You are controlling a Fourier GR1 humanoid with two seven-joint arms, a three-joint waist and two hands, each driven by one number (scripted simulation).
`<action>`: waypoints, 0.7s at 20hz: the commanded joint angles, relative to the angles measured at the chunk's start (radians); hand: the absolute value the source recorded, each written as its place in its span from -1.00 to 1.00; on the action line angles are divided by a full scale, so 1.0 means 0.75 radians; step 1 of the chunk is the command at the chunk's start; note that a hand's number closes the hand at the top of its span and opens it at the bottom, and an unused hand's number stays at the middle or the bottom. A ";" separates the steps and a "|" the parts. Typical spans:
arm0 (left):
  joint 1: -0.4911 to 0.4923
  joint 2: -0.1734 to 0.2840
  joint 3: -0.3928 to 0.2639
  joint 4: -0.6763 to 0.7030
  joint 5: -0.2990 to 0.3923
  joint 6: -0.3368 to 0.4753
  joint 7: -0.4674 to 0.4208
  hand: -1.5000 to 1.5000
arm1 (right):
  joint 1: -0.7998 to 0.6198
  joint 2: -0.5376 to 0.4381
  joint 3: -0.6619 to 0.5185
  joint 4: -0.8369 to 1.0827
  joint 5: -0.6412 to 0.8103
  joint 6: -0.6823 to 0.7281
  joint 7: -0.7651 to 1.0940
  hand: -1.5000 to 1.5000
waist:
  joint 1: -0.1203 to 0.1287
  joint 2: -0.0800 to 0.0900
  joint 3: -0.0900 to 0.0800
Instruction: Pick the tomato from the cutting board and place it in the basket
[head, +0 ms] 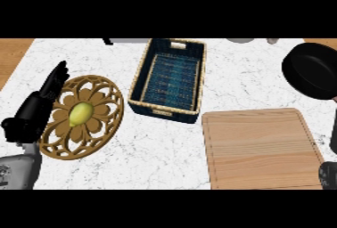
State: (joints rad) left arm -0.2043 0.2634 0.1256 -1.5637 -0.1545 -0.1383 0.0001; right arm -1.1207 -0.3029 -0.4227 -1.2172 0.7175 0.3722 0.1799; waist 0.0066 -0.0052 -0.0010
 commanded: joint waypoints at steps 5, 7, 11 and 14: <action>-0.014 -0.054 -0.047 0.044 -0.064 0.048 -0.041 0.00 | -0.379 0.065 0.062 0.119 -0.100 0.152 0.339 1.00 | 0.004 0.007 -0.001; 0.048 -0.041 -0.035 -0.063 -0.011 0.003 0.000 0.00 | -0.406 0.136 0.099 0.087 -0.096 0.093 0.395 1.00 | 0.011 0.002 0.000; -0.062 -0.037 -0.016 0.029 -0.032 0.029 0.030 0.00 | -0.532 0.232 0.137 0.240 -0.083 0.031 0.497 1.00 | 0.008 0.008 0.000; 0.061 -0.063 -0.049 -0.073 -0.040 0.028 0.014 0.00 | -0.548 0.223 0.131 0.372 -0.078 0.005 0.502 1.00 | 0.022 0.007 0.000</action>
State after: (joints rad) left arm -0.2132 0.2367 0.1056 -1.5753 -0.1770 -0.1250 0.0152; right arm -1.4866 -0.1676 -0.3403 -1.0081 0.6608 0.3896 0.5022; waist 0.0183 0.0011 -0.0013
